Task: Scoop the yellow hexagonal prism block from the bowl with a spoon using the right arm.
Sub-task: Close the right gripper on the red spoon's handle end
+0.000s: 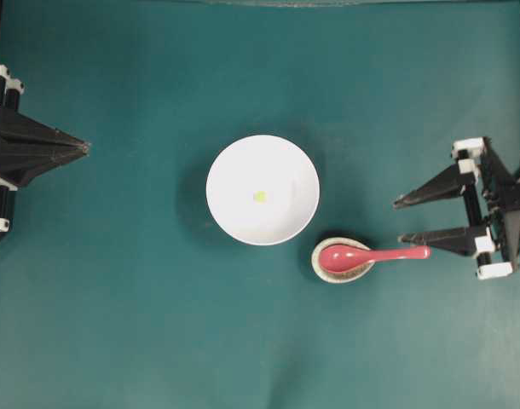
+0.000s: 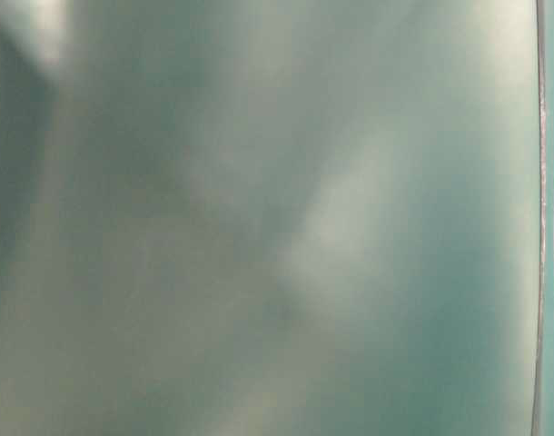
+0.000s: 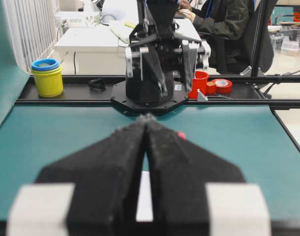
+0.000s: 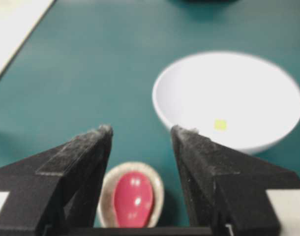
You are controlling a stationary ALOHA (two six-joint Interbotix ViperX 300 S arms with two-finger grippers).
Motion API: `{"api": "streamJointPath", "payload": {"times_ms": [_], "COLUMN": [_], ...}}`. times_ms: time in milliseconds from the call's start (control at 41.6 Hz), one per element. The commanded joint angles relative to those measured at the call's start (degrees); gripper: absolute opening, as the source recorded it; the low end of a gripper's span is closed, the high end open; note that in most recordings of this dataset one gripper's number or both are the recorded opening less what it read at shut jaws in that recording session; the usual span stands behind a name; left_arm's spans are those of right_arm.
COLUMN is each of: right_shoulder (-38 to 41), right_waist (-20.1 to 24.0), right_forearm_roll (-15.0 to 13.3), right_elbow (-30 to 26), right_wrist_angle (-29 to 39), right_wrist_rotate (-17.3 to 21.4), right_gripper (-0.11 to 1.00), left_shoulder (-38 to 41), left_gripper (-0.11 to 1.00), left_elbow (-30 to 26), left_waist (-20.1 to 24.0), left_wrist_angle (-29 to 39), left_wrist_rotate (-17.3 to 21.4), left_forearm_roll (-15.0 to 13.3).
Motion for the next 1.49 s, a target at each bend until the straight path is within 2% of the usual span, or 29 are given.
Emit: {"api": "streamJointPath", "payload": {"times_ms": [0,336,504,673,769,1033,1465], "right_shoulder": [3.0,17.1,24.1,30.1,33.3,39.8,44.5], "right_waist": [1.1,6.8,10.1,12.2,12.7,13.4,13.5], "right_forearm_roll": [1.5,6.3,9.1,10.6,11.7,12.0,13.1], "right_elbow": [1.1,6.0,5.9,5.4,5.0,2.5,1.5], "right_wrist_angle": [-5.8,-25.3,-30.1,-35.3,-37.0,-37.6,-37.4], "right_wrist_rotate": [0.0,0.0,-0.1,-0.1,-0.1,-0.1,-0.2], "right_gripper": [0.57,0.57,0.57,0.57,0.57,0.57,0.57], "left_shoulder": [0.5,0.5,0.5,0.6,0.6,0.6,0.6], "left_gripper": [0.0,0.0,0.0,0.0,0.0,0.0,0.0], "left_elbow": [-1.3,-1.3,-1.3,-1.2,-1.2,-1.2,-1.2], "left_waist": [0.1,0.0,0.0,0.1,0.0,0.1,0.7], "left_wrist_angle": [-0.4,-0.4,-0.4,-0.4,-0.4,-0.3,-0.2], "left_wrist_rotate": [0.2,0.3,0.2,0.3,0.3,0.4,0.4], "left_forearm_roll": [0.2,0.2,0.2,0.3,0.3,0.2,0.3]}}
